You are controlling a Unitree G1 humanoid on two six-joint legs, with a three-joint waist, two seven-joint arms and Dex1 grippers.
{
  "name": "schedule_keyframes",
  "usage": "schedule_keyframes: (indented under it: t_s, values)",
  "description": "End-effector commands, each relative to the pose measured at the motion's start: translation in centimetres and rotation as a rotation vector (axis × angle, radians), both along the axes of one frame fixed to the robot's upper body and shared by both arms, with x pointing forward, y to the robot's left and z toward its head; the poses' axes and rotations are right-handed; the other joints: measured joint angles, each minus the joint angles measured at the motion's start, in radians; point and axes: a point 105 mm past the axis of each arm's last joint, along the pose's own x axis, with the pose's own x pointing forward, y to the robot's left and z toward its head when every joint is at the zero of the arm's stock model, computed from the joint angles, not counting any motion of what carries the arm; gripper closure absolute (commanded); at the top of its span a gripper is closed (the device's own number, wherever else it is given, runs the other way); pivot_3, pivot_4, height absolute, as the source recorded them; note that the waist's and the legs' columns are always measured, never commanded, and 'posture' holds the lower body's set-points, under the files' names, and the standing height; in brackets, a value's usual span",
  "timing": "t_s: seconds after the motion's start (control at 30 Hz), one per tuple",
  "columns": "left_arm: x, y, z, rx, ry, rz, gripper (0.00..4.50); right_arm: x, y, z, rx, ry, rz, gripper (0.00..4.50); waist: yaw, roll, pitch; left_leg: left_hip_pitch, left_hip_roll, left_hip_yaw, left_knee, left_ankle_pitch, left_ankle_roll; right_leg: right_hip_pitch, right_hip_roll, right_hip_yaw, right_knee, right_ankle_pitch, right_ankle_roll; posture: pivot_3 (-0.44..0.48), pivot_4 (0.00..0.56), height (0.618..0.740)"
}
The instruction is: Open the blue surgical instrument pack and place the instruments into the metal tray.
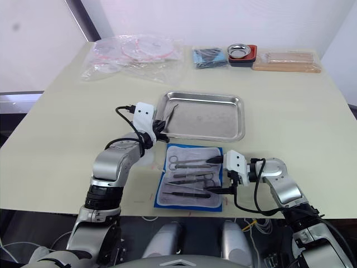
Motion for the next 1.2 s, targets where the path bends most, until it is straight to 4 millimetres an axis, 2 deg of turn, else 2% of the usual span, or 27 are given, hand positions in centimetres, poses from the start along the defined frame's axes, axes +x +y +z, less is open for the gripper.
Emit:
schedule_keyframes:
  t_s: [0.03, 0.27, 0.3, 0.33, 0.43, 0.47, 0.9, 1.03, 1.2]
  values:
    - [0.1, 0.0, 1.6, 0.005, -0.058, 0.03, 4.4, -0.8, -1.1, -3.5, -0.09, 0.147, -0.06, 0.0, 0.001, 0.0, 0.0, 0.0, 0.0, 0.0, 0.0, 0.0, 0.0, 0.0, 0.0, 0.0, 0.0, 0.0, 0.0, 0.0, 0.15, 0.74]
    - [0.2, 0.2, 1.6, -0.015, -0.053, 0.066, 4.4, -1.1, -1.2, -3.6, -0.095, 0.158, -0.063, 0.0, 0.002, 0.0, 0.0, 0.0, 0.001, 0.0, 0.0, 0.001, 0.0, 0.0, 0.001, 0.0, -0.002, 0.001, 0.001, 0.0, 0.15, 0.74]
    - [0.2, 0.2, 1.7, -0.015, -0.053, 0.067, 3.53, -1.1, -1.2, -3.7, -0.097, 0.158, -0.063, 0.0, 0.002, 0.0, 0.0, 0.0, 0.001, 0.0, 0.0, 0.001, 0.0, 0.0, 0.001, 0.0, -0.002, 0.001, 0.001, 0.0, 0.15, 0.74]
    - [0.2, 0.2, 1.6, -0.014, -0.051, 0.064, 3.24, -1.1, -1.2, -3.7, -0.099, 0.16, -0.062, 0.0, 0.002, 0.0, 0.0, 0.0, 0.001, 0.0, 0.0, 0.001, 0.0, 0.0, 0.001, 0.0, -0.002, 0.001, 0.001, 0.0, 0.15, 0.74]
    - [0.2, 0.1, 1.6, -0.009, -0.047, 0.061, 1.78, -1.1, -1.3, -3.7, -0.104, 0.161, -0.062, 0.0, 0.002, 0.0, 0.0, 0.0, 0.001, 0.0, 0.0, 0.001, 0.0, 0.0, 0.001, 0.001, -0.002, 0.001, 0.001, 0.0, 0.15, 0.74]
    - [0.2, 0.1, 1.6, -0.007, -0.046, 0.062, 1.48, -1.1, -1.3, -3.7, -0.106, 0.16, -0.062, 0.0, 0.002, 0.0, 0.0, 0.0, 0.001, 0.0, 0.0, 0.001, 0.0, 0.0, 0.001, 0.001, -0.002, 0.001, 0.001, 0.0, 0.15, 0.74]
    - [0.4, -0.7, 3.8, -0.031, -0.155, -0.007, 1.48, -1.3, -1.2, -3.8, -0.094, 0.16, -0.061, 0.0, 0.003, 0.0, 0.0, 0.0, 0.001, 0.0, 0.0, 0.001, -0.001, 0.0, 0.001, 0.001, -0.002, 0.001, 0.001, 0.0, 0.15, 0.74]
    - [0.3, -0.4, 4.2, -0.017, -0.182, -0.042, 1.48, -1.4, -1.3, -3.8, -0.09, 0.158, -0.058, 0.0, 0.003, 0.0, 0.0, 0.0, 0.001, 0.0, 0.0, 0.001, -0.001, 0.0, 0.001, 0.001, -0.002, 0.001, 0.001, 0.0, 0.15, 0.74]
    - [-0.7, -0.6, 5.1, 0.005, -0.243, -0.236, 1.48, -1.5, -1.4, -3.9, -0.078, 0.15, -0.057, 0.0, 0.005, 0.0, 0.0, 0.0, 0.001, 0.0, 0.0, 0.001, -0.001, 0.0, 0.001, 0.001, -0.002, 0.001, 0.001, 0.0, 0.15, 0.74]
